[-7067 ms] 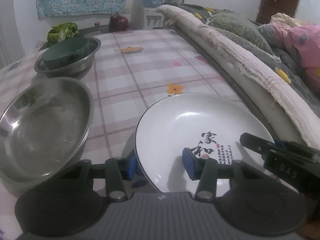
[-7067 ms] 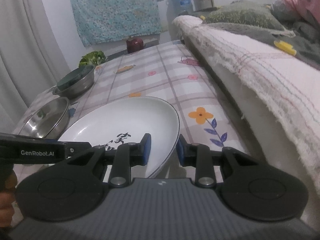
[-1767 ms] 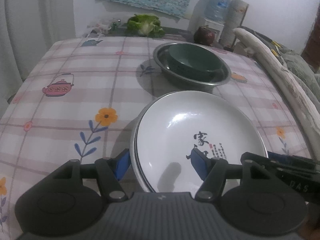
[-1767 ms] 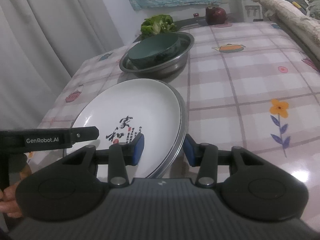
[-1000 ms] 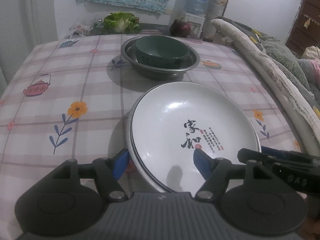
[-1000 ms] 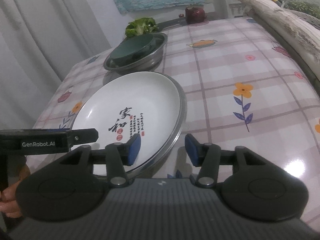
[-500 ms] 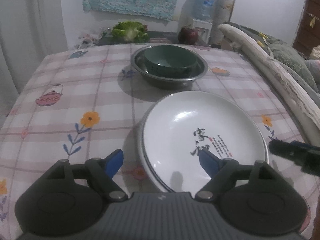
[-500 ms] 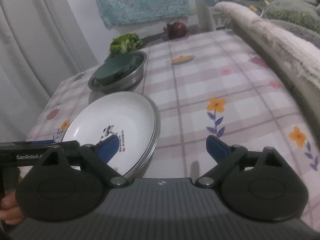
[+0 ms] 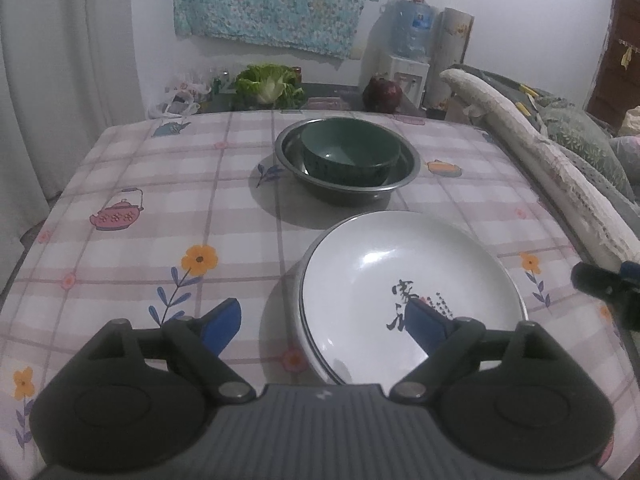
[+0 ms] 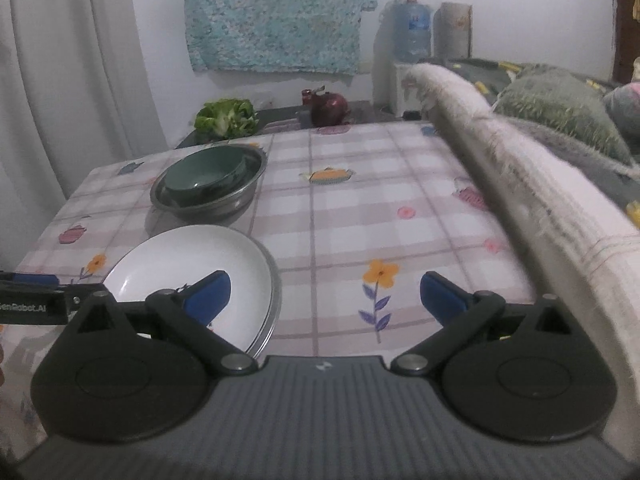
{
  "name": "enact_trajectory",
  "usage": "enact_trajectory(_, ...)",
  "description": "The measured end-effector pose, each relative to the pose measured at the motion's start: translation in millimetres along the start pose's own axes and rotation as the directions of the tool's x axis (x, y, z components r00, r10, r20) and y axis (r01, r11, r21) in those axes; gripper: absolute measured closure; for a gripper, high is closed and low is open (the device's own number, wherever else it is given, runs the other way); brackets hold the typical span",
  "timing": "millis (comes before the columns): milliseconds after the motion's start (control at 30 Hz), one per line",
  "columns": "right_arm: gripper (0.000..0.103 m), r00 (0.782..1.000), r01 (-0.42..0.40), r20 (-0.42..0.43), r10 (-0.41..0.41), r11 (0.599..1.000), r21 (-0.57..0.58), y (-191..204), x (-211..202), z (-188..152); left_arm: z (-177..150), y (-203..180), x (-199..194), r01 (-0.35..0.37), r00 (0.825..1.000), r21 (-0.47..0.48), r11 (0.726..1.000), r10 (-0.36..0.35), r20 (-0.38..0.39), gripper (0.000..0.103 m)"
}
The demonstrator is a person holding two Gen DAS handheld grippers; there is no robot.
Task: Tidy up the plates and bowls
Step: 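Move both open tools to the rim of the steel basin holding the green bowl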
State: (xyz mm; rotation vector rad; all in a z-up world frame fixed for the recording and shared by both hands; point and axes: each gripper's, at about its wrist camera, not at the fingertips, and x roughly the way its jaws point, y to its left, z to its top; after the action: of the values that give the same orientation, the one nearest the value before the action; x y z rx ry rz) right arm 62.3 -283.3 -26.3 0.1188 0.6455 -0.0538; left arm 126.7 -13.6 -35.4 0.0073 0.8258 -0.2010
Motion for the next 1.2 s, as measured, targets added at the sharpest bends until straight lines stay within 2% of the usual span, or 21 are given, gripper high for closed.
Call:
enact_trajectory(267, 0.001, 0.988, 0.141, 0.085, -0.131, 0.983, -0.121, 8.3, -20.9, 17.1, 12.6, 8.4, -14.7, -0.02, 0.999, -0.021, 1.0, 0.021, 0.03, 0.013)
enact_trajectory(500, 0.001, 0.978, 0.17, 0.146, -0.147, 0.972, -0.162, 7.6, -42.1, 41.4, 32.4, 15.5, -29.6, -0.137, 0.989, -0.008, 0.99, 0.138, 0.046, 0.013)
enact_trajectory(600, 0.001, 0.982, 0.142, 0.147, -0.117, 0.976, -0.168, 8.2, -45.3, 49.2, 40.1, 20.6, -28.5, -0.157, 0.987, -0.015, 0.988, 0.157, 0.04, 0.013)
enact_trajectory(767, 0.001, 0.993, 0.043, 0.117, -0.027, 0.99, -0.135, 9.8, -38.3, 61.9, 50.1, 26.0, -17.9, -0.169, 0.985, -0.035, 0.985, 0.169, 0.014, 0.013)
enact_trajectory(900, 0.001, 0.994, -0.031, 0.104, 0.043, 0.993, -0.113, 14.0, -29.6, 68.4, 58.4, 21.1, -12.2, -0.18, 0.983, -0.009, 0.984, 0.18, 0.021, 0.013)
enact_trajectory(1200, 0.001, 0.99, -0.131, 0.033, 0.134, 0.987, -0.096, 26.3, 3.7, 83.5, 77.4, 17.5, 5.1, -0.196, 0.98, 0.01, 0.98, 0.196, 0.025, 0.013)
